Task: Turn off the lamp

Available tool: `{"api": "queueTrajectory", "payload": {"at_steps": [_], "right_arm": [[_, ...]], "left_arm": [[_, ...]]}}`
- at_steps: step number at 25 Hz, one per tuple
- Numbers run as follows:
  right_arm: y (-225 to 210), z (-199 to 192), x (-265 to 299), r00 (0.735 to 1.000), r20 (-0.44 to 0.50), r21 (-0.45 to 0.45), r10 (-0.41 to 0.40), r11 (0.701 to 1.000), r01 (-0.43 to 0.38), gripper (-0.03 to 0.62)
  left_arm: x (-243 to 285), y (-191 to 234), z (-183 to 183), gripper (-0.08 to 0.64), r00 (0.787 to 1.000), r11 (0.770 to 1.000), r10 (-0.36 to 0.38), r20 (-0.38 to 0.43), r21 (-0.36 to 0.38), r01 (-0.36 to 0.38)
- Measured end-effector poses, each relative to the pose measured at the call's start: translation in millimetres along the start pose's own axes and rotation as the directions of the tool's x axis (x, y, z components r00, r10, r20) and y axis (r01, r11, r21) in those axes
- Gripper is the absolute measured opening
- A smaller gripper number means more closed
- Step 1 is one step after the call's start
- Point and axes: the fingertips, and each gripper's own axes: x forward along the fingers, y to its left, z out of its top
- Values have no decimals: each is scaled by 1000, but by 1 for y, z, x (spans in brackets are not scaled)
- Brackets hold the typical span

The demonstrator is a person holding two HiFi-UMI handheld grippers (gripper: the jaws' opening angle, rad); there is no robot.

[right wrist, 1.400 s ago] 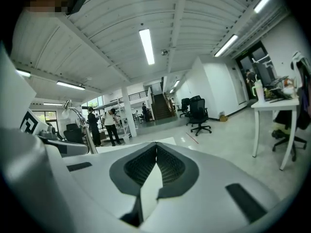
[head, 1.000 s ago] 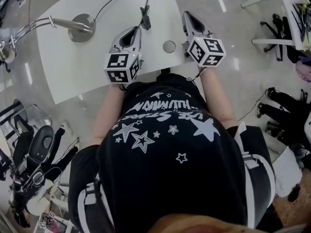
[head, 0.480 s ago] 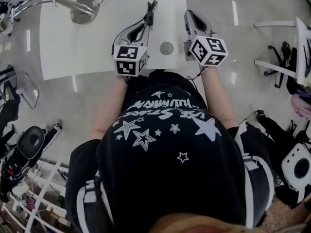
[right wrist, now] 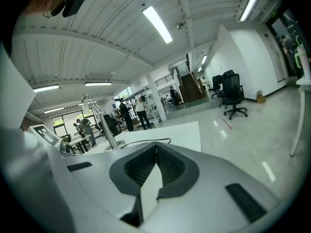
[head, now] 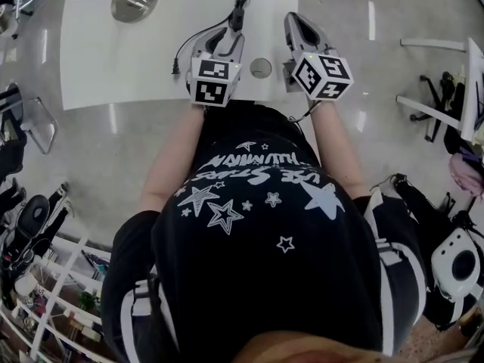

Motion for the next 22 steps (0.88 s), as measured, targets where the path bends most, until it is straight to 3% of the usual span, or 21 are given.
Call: {"api": "queueTrajectory", "payload": {"at_steps": [14, 22], "right_arm": [[-24, -11, -1, 997, -50, -2, -62, 998, 62, 6], [-12, -17, 13, 996, -85, -23, -23, 1000, 21, 6]], "left_arm": [[55, 6, -19, 160, 994, 994, 84, -72, 69, -79], [59, 12, -26, 158, 988, 992, 108, -111, 70, -101]]}}
